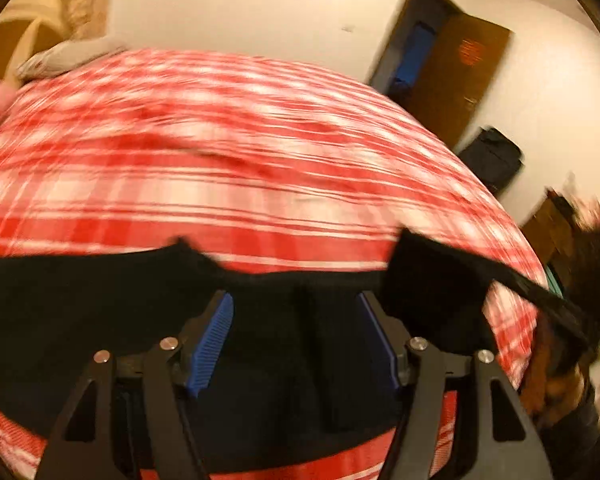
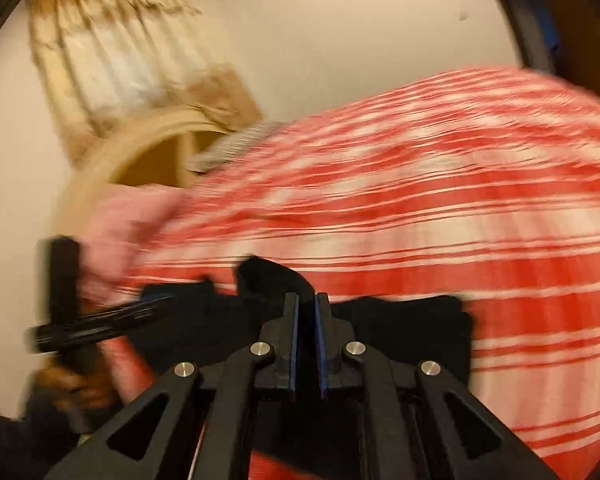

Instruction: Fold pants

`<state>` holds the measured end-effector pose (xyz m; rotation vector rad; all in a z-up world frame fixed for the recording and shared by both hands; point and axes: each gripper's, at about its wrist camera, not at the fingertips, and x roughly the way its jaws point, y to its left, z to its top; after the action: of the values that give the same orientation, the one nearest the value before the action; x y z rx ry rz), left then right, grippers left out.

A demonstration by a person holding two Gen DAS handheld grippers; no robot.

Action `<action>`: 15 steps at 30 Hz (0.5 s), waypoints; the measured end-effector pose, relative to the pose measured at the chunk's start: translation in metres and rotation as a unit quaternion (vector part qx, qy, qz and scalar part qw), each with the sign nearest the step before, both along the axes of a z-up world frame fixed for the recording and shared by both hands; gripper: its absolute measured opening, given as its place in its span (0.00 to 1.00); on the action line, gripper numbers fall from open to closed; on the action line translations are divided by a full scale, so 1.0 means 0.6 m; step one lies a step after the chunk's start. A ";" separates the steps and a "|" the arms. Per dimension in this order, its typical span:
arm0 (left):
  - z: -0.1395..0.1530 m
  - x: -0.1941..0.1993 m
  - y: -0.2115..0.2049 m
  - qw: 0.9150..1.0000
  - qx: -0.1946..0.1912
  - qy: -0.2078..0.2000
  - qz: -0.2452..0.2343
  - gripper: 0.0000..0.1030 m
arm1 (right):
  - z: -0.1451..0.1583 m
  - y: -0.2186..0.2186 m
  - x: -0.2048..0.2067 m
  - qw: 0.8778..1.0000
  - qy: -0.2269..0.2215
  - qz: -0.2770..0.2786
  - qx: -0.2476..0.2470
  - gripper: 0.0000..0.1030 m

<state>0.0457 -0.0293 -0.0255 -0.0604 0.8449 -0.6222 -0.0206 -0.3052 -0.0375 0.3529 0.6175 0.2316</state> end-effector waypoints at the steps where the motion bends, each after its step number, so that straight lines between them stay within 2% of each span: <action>1: 0.002 -0.008 -0.013 1.000 0.009 -0.009 -0.010 0.65 | -0.008 -0.008 0.003 1.000 0.009 0.004 0.022 0.08; 3: 0.003 -0.011 -0.026 1.000 0.024 -0.016 -0.013 0.65 | -0.027 -0.008 0.005 0.993 0.017 0.042 0.112 0.08; 5: 0.007 -0.004 -0.015 1.000 0.011 -0.011 -0.005 0.65 | -0.034 0.019 0.008 0.990 0.018 0.063 0.122 0.08; 8: 0.011 0.012 0.019 1.000 -0.002 -0.001 0.026 0.65 | -0.053 0.093 0.021 0.982 0.026 0.126 0.135 0.08; 10: 0.017 0.014 0.042 0.999 -0.001 -0.005 0.047 0.65 | -0.077 0.158 0.041 0.968 0.058 0.181 0.165 0.10; 11: 0.023 0.016 0.063 0.998 0.003 -0.012 0.064 0.65 | -0.087 0.179 0.046 0.962 0.075 0.199 0.171 0.23; 12: 0.026 0.013 0.071 0.997 0.004 -0.015 0.072 0.65 | -0.103 0.208 0.053 0.953 0.100 0.226 0.177 0.45; 13: 0.029 0.016 0.086 0.996 0.003 -0.016 0.083 0.65 | -0.114 0.227 0.054 0.946 0.111 0.245 0.179 0.54; 14: 0.032 0.018 0.102 0.995 0.001 -0.016 0.096 0.65 | -0.116 0.235 0.050 0.944 0.112 0.254 0.179 0.59; 15: 0.034 0.017 0.112 0.995 0.002 -0.018 0.103 0.65 | -0.117 0.245 0.046 0.941 0.112 0.266 0.178 0.59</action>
<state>0.0557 0.0378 -0.0052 -0.1306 0.7929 -0.4275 0.0069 -0.1584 -0.1077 0.5615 0.8939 0.8387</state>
